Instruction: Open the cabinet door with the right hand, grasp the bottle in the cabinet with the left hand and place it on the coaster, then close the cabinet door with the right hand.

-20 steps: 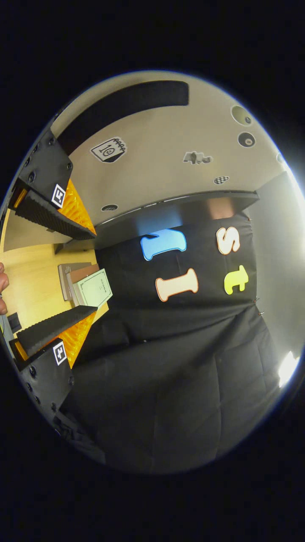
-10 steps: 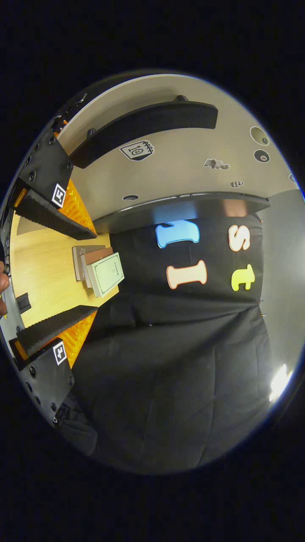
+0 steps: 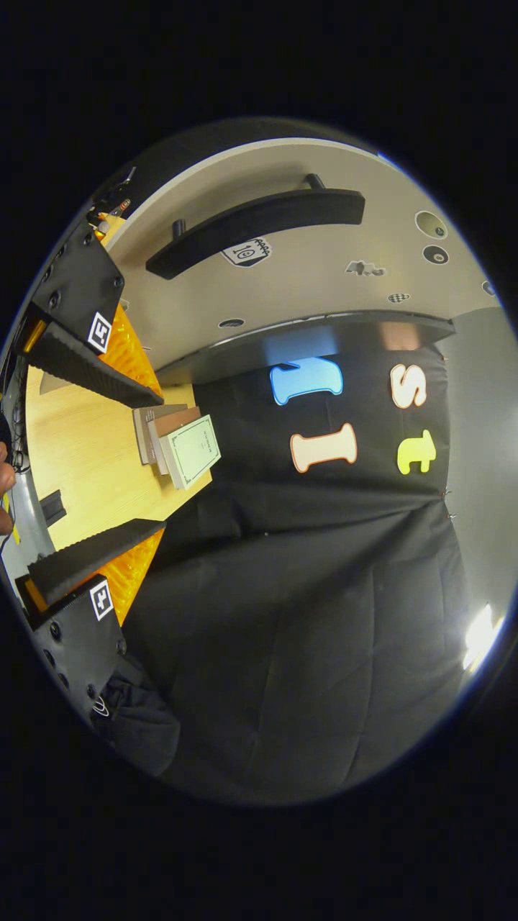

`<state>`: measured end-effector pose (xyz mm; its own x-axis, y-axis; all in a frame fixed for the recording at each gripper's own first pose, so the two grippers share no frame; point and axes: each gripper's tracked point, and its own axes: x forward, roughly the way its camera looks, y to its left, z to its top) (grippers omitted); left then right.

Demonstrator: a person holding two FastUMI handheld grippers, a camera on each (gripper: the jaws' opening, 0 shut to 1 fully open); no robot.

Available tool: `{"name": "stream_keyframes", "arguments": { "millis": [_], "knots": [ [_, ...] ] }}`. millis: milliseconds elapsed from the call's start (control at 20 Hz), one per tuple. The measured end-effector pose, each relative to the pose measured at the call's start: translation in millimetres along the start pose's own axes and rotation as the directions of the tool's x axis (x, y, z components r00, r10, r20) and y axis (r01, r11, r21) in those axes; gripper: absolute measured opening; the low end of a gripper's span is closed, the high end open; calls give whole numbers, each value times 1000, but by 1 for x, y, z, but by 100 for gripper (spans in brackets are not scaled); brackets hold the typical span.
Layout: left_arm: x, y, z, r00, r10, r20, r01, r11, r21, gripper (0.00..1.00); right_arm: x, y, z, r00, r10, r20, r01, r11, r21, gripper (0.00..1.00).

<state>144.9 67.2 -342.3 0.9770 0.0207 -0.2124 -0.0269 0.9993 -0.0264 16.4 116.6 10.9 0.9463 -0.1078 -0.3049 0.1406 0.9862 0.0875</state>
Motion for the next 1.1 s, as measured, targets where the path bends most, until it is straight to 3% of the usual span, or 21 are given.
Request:
{"name": "stream_keyframes", "arguments": {
  "millis": [100, 150, 200, 250, 300, 700, 1050, 1100],
  "knots": [
    [0, 2, -2, 1000, -3, -10, 3, 1000, 4, 76, 1, 1, -6, 1000, 3, -17, -2, 1000, 30, 98],
    [0, 3, 1, 1000, 2, -10, -2, 1000, 10, 81, 2, 3, -6, 1000, 7, -15, -7, 999, 40, 98],
    [0, 4, 5, 1000, 8, -1, -8, 1000, 11, 78, 3, 5, -6, 1000, 11, -12, -11, 999, 42, 98],
    [-2, 3, 11, 1000, 4, 14, -4, 1000, 11, 82, 3, 6, -7, 1000, 14, -11, -14, 999, 36, 98],
    [-6, 3, 16, 1000, 1, 27, -2, 1000, 11, 92, 3, 7, -7, 1000, 15, -10, -15, 1000, 27, 98],
    [-17, -2, 31, 999, -9, 36, 8, 999, 47, 91, 7, 11, -22, 999, 39, -34, -37, 998, 41, 98],
    [-15, 1, 32, 999, -20, -44, 22, 998, 59, 88, 13, 9, -40, 997, 43, -69, -39, 998, 56, 98],
    [-14, 2, 33, 998, -29, -59, 34, 996, 81, 77, 15, 9, -43, 996, 43, -73, -39, 998, 56, 98]
  ]
}}
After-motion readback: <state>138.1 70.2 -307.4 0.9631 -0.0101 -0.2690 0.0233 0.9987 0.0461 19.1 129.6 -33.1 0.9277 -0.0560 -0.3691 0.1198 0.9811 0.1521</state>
